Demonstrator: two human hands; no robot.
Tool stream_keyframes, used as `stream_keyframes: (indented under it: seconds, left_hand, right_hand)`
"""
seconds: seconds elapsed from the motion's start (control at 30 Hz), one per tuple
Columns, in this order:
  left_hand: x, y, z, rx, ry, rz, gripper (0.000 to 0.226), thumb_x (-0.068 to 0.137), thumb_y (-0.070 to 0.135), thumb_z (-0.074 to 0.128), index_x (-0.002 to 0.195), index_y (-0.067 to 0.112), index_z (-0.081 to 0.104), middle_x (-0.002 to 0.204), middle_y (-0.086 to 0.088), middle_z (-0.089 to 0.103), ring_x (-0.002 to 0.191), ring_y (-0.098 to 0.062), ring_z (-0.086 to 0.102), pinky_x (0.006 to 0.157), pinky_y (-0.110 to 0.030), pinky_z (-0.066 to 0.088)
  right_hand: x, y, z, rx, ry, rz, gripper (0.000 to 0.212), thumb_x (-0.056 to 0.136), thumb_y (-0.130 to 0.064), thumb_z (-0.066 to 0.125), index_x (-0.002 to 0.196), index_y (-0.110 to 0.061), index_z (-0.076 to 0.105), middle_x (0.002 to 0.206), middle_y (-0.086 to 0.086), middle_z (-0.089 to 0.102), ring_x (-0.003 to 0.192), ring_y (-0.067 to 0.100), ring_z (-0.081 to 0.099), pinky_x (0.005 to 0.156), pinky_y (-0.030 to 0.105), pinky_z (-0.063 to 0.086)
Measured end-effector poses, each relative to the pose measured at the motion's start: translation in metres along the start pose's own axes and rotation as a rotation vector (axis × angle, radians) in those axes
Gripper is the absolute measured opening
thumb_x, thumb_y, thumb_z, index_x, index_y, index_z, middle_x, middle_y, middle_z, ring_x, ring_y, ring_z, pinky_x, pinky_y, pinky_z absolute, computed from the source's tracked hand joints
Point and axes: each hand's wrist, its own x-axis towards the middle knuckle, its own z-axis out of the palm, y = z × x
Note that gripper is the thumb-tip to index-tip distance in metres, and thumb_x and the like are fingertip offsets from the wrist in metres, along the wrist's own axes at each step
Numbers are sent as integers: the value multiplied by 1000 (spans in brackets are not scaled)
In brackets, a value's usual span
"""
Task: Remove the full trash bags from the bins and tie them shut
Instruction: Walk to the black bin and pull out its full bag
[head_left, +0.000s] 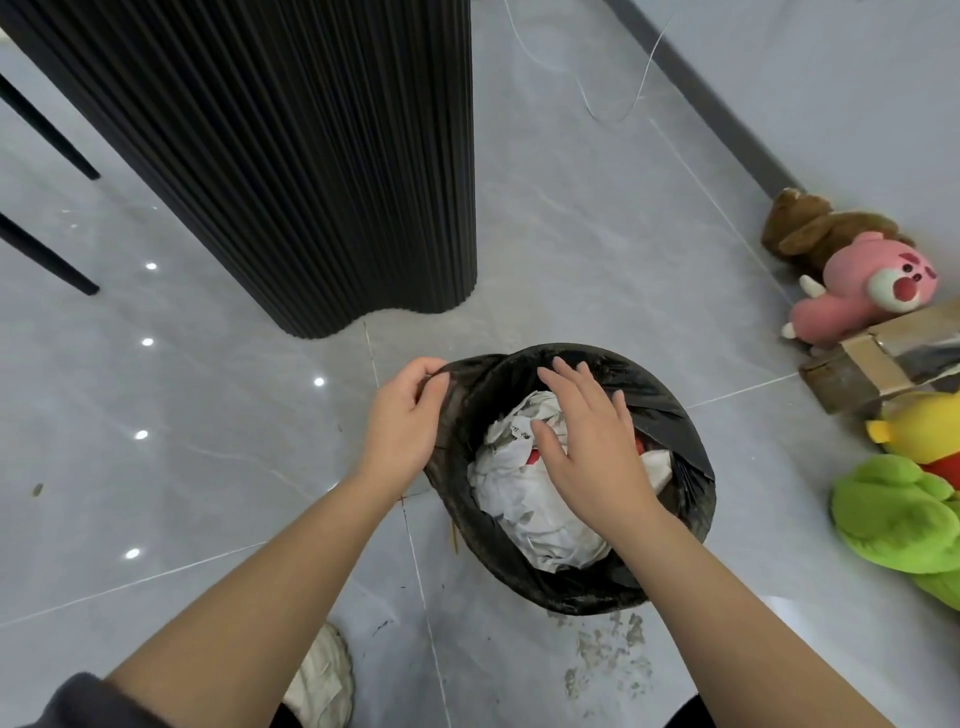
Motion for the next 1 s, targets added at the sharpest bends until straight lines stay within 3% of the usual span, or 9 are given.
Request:
stream_keyframes:
  seconds: [0.1,0.2,0.3,0.4,0.5,0.67,0.8,0.9,1.0]
  left_hand:
    - [-8,7,-5,173,-124,229,18,97,14,48,97,20,66,84,15,67,80,3,61,71,-11,46]
    - [-10,3,-9,289,-166,356,21,96,22,47,105,20,66,87,10,69,81,-7,64,73,-27,52]
    - [-7,-1,-13,321,-183,382,25,95,29,44,105,22,65,85,7,68,77,-12,64,70,-33,50]
    - [-5,-3,-18,422,-193,438,26,93,38,41,102,26,63,77,6,67,68,-13,61,64,-29,47]
    - [-3,-7,-23,665,-173,475,17,91,41,52,97,26,58,62,9,55,55,-14,52,51,-26,36]
    - [6,-1,-24,955,-146,300,14,91,28,54,101,19,48,72,4,55,67,-28,59,58,-29,32]
    - [18,3,-19,774,-3,110,8,90,16,52,96,20,52,71,1,56,63,-21,51,55,-30,35]
    - [28,-5,-18,599,47,-80,17,92,13,46,83,11,60,70,-4,58,63,-16,50,49,-27,34]
    - [27,-9,-17,349,79,-260,24,96,14,40,84,7,60,70,0,54,67,-16,49,52,-21,35]
  right_hand:
    - [7,-5,7,24,0,-52,52,97,-18,43,146,-28,28,155,-9,27,146,13,10,119,49,6]
    - [21,-8,17,-36,-33,-101,52,97,-17,42,145,-31,28,155,-7,27,147,18,10,117,54,5]
    - [43,-8,24,-102,-19,-152,38,95,-19,48,131,-30,49,149,-2,36,145,24,19,114,57,4]
    - [61,-5,26,-91,20,-154,16,89,-17,53,102,-21,61,121,-4,56,127,20,43,114,55,5]
    - [66,1,23,-95,97,-131,9,86,-12,53,92,-17,57,99,-4,59,104,19,52,115,51,8]
    - [66,13,18,-169,237,-119,6,83,-12,55,81,-17,51,82,-6,58,92,18,54,115,46,12]
    - [67,18,10,-61,333,-67,10,82,-6,52,80,-13,46,66,-2,50,69,19,47,113,42,23]
    - [68,20,-2,21,340,-2,8,86,-9,52,85,-13,46,58,-4,45,64,21,41,85,33,36]
    - [68,28,-17,-45,271,96,7,89,-22,55,89,-16,52,55,-2,49,63,29,50,64,31,32]
